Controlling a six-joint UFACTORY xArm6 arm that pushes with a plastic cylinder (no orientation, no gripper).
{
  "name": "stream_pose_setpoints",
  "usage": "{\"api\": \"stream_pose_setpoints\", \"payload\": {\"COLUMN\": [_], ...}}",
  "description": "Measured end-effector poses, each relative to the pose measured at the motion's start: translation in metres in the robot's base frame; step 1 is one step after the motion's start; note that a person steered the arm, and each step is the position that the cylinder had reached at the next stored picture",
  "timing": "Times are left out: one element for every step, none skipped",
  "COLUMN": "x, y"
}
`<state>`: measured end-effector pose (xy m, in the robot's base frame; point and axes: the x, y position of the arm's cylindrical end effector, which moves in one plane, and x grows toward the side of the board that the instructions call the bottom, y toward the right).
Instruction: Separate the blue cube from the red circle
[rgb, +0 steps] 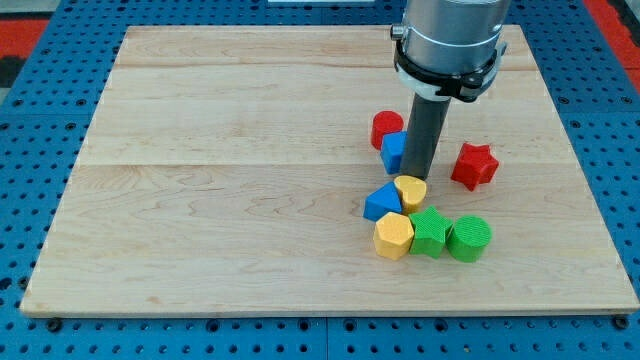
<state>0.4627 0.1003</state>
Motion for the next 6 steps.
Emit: {"api": "stream_pose_setpoints", "payload": {"x": [-0.003, -0.029, -0.044, -0.042, -0.033, -0.015], "y": [0.014, 0.031, 0.002, -0.047, 0.008, -0.037]}}
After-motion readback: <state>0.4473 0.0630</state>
